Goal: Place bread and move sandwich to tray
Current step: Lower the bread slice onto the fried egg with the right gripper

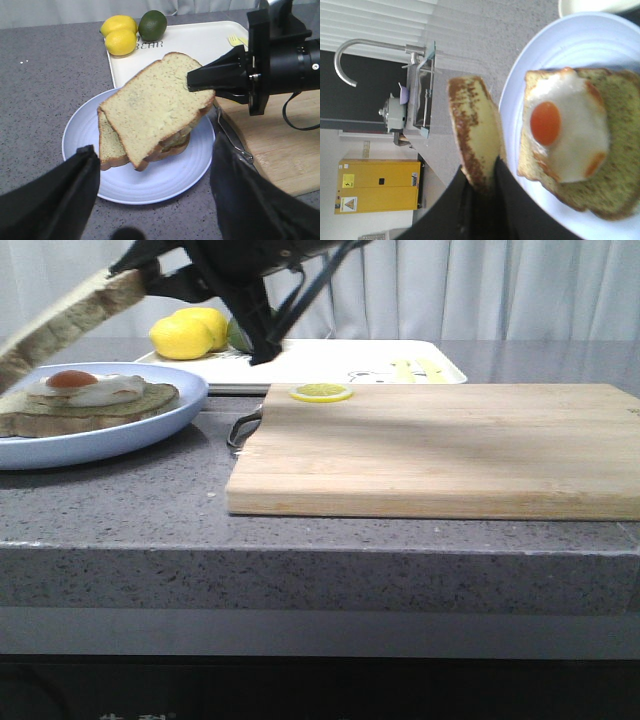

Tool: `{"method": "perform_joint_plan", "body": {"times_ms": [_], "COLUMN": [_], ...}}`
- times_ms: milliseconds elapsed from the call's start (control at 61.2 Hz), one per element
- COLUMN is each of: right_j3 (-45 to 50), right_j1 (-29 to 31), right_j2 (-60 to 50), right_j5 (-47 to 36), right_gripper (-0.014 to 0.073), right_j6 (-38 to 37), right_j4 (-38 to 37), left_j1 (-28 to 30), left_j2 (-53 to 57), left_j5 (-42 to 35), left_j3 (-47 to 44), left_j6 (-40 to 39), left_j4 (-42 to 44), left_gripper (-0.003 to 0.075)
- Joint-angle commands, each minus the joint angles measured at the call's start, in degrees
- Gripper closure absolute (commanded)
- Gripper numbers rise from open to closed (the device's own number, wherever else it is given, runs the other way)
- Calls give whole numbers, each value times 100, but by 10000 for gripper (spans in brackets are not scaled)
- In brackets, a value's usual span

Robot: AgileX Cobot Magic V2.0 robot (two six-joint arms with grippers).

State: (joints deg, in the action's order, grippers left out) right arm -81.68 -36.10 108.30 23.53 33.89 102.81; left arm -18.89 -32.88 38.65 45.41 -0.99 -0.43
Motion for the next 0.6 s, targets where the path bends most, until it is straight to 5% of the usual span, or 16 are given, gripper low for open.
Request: {"method": "perform_joint_plan", "body": {"times_ms": [0,261,588], "right_j3": [-371,-667,-989], "right_j1": [-87,-411,-463], "right_j2": [-202,60,244], "right_j5": [-119,-899,-1287], "right_gripper": [538,538,538], "right_j6": [-245,-1028,-1046], "right_j4": [775,775,771], "left_j1": [-53,-53,-53], "left_j2": [-40,-40,-40], "left_j5": [-483,-483,-464], "left_j3": [164,164,164], "left_j6": [-46,-46,-46], "left_j4": [-9,-9,2], "left_gripper": [251,251,251]}}
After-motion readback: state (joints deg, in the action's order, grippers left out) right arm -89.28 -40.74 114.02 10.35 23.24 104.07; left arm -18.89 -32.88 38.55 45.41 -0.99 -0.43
